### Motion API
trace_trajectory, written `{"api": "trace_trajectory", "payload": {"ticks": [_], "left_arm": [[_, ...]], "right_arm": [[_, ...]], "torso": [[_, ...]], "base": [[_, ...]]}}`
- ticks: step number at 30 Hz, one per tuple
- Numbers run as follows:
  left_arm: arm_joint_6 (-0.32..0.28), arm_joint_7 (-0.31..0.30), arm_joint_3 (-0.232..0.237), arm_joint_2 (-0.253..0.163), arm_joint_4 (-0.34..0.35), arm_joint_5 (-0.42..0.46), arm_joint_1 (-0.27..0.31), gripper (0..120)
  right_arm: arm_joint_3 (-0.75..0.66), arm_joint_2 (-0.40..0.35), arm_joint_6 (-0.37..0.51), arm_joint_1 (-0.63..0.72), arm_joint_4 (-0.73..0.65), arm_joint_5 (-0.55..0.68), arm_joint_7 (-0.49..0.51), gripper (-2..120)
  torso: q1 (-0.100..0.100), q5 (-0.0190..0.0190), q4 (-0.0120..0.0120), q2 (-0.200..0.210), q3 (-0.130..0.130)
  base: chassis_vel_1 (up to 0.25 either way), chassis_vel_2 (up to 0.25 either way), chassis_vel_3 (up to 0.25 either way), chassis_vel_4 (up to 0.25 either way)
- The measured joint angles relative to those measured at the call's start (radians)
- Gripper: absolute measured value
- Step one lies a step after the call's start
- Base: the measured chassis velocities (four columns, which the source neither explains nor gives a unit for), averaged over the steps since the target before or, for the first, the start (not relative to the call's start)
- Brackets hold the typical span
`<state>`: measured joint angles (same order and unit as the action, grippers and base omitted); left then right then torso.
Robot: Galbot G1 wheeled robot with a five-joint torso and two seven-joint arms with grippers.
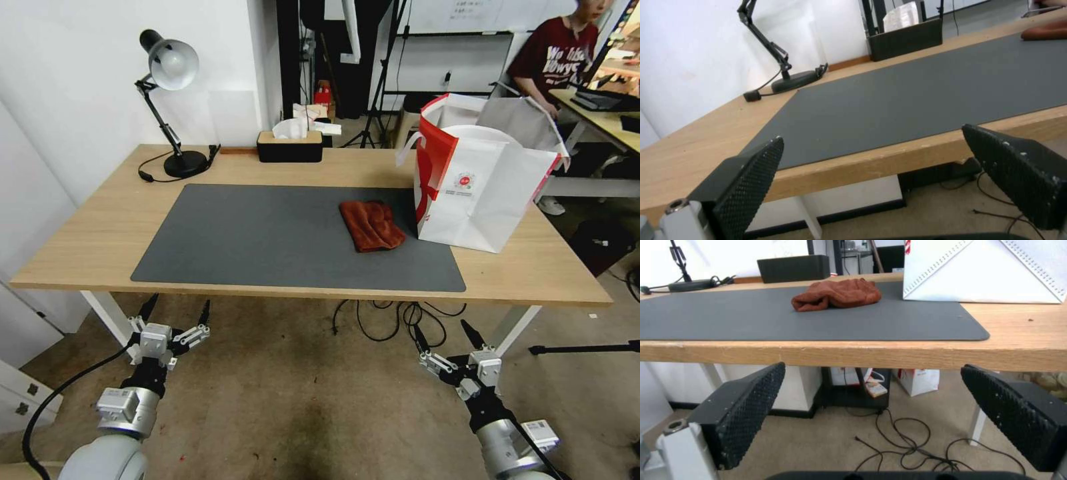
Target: Sweep shrimp from table into container with towel, then put container into takeout bag.
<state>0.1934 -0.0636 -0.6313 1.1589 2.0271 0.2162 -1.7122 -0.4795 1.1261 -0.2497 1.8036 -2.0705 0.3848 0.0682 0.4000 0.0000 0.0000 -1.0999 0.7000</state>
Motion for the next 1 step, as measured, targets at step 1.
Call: {"api": "trace_trajectory", "payload": {"ticks": [1], "left_arm": [[0.000, 0.000, 0.000, 0.000, 0.000, 0.000, 0.000, 100]], "right_arm": [[0.000, 0.000, 0.000, 0.000, 0.000, 0.000, 0.000, 100]], "torso": [[0.000, 0.0000, 0.0000, 0.000, 0.000]], "base": [[0.000, 0.000, 0.000, 0.000]]}}
